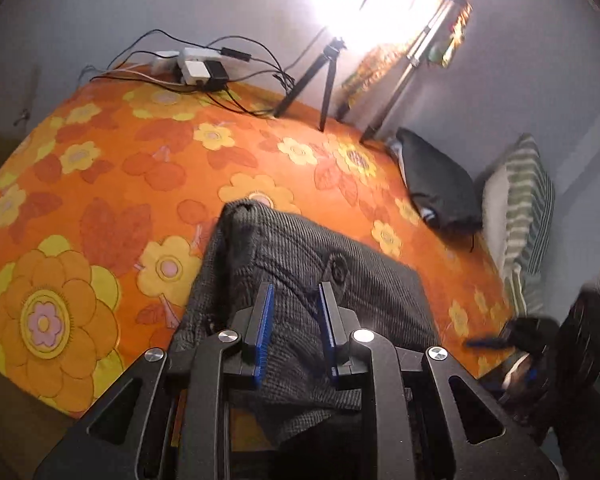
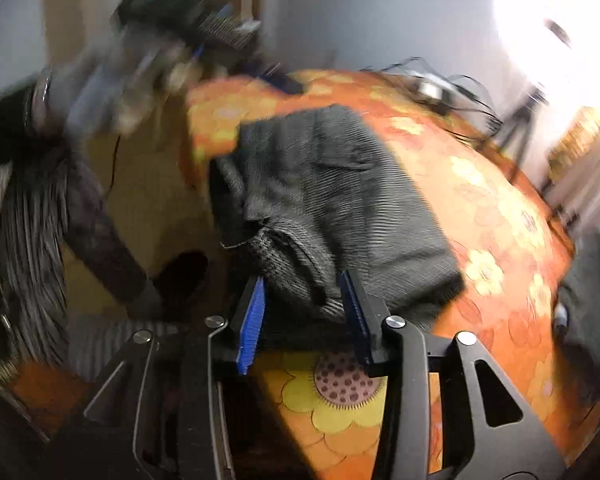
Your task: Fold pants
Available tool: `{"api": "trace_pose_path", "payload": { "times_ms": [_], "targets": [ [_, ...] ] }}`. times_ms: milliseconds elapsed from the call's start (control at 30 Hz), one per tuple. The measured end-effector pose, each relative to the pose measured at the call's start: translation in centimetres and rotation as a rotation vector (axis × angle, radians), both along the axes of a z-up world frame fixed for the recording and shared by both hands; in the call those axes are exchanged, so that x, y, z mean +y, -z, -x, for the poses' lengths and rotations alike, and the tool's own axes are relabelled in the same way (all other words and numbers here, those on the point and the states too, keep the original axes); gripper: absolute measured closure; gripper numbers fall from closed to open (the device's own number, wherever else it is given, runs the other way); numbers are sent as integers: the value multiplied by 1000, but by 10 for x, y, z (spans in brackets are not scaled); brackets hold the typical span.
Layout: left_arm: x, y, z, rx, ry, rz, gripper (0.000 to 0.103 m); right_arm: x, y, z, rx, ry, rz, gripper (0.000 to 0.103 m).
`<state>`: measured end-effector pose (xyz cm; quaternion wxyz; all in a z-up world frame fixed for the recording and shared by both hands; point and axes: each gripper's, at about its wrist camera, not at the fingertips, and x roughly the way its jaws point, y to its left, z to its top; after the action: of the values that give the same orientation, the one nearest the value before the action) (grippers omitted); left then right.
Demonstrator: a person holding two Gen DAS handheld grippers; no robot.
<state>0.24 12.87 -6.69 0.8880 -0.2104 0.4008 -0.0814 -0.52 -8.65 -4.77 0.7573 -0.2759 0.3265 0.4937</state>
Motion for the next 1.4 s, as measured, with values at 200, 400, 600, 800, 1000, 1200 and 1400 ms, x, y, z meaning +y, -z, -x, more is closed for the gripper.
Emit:
{"api": "trace_pose_path", "payload": {
  "times_ms": [200, 400, 600, 800, 1000, 1200, 1400],
  "targets": [
    [-1, 16, 15, 49, 0, 47, 61, -54, -19, -37, 244, 302, -316, 52],
    [6, 29, 17, 80, -31, 107, 64, -29, -3, -25, 248, 330, -266, 52],
    [-3, 30, 20, 76, -25, 61, 89, -7, 33, -17, 216, 309, -109, 52],
    [-9, 23, 33, 57, -36, 4, 97, -11, 40, -28, 268, 317, -102, 53],
    [-8, 38, 44, 147, -29, -102, 97, -18, 47, -39, 323, 303, -61, 53],
    [-2, -9, 46, 11, -39, -107, 95, -62, -2, -71, 326, 388, -266, 52],
    [-45, -21, 18, -23, 82, -106, 95, -81, 10, -124, 456, 577, -354, 52]
  ]
}}
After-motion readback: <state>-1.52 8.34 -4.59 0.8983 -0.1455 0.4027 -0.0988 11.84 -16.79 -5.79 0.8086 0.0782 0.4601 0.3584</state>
